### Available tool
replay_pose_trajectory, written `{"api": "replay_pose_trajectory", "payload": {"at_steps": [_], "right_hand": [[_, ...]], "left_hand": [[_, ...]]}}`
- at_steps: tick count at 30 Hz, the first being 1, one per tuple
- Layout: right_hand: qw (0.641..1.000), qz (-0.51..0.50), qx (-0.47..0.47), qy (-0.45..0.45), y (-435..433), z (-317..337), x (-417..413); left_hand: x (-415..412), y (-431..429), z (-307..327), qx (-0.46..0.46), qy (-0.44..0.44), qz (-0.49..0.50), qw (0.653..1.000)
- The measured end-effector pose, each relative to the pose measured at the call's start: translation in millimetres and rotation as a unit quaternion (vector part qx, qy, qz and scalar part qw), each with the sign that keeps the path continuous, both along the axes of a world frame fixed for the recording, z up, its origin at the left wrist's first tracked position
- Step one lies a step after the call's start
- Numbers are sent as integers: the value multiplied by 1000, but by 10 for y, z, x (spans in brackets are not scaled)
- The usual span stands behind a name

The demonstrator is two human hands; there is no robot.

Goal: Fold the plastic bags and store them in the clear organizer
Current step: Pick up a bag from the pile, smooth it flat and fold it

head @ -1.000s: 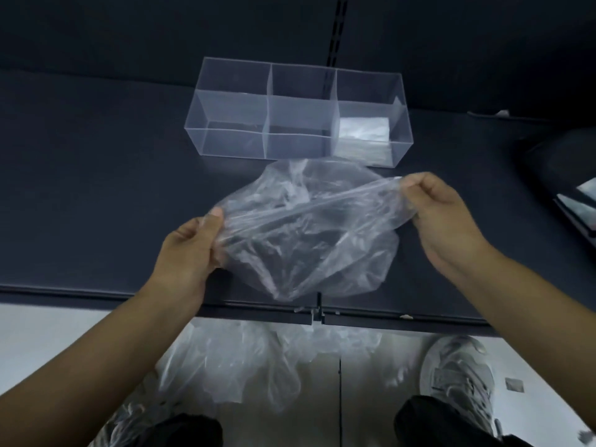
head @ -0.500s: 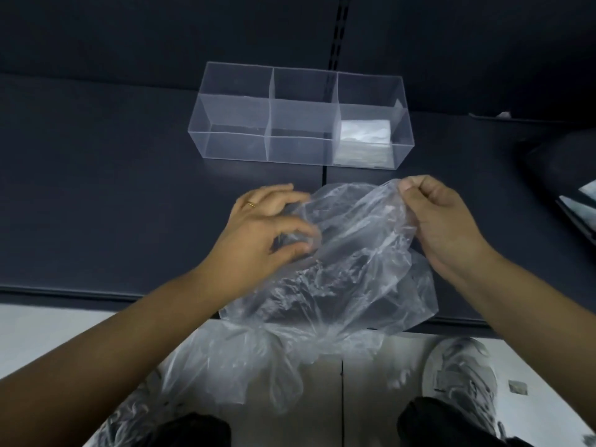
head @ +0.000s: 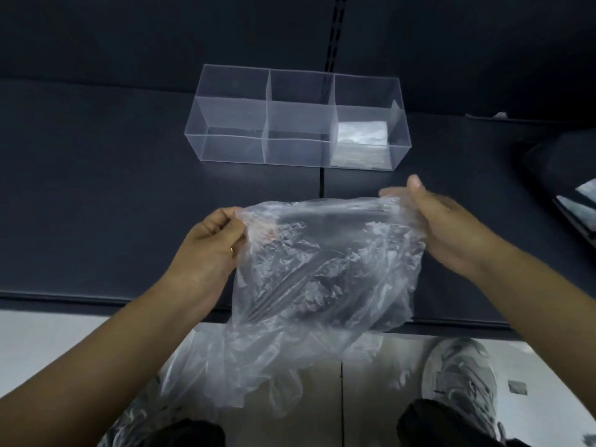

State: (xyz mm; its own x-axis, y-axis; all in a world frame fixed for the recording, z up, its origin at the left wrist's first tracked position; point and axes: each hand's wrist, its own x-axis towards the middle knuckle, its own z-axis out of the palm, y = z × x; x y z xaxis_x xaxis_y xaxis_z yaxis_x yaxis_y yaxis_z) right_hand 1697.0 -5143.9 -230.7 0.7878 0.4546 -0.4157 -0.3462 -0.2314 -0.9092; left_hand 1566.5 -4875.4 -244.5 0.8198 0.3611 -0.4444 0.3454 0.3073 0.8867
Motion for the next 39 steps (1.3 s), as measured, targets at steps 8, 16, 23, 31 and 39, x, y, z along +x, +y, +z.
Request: {"api": "replay_pose_trajectory", "payload": {"at_steps": [8, 16, 23, 31, 39], "right_hand": [[999, -51, 6, 3, 94, -68, -43], [992, 37, -31, -114, 588, 131, -164], [990, 39, -57, -123, 708, 108, -101], [967, -59, -171, -177, 70, -56, 205], [975, 141, -89, -144, 219, -37, 118]], "left_hand": [[-37, 52, -19, -30, 79, 51, 995], [311, -79, 431, 312, -89, -168, 931], [496, -177, 318, 378, -86, -116, 914], [331, 365, -69, 188, 98, 78, 974], [301, 432, -199, 180, 95, 100, 974]]}}
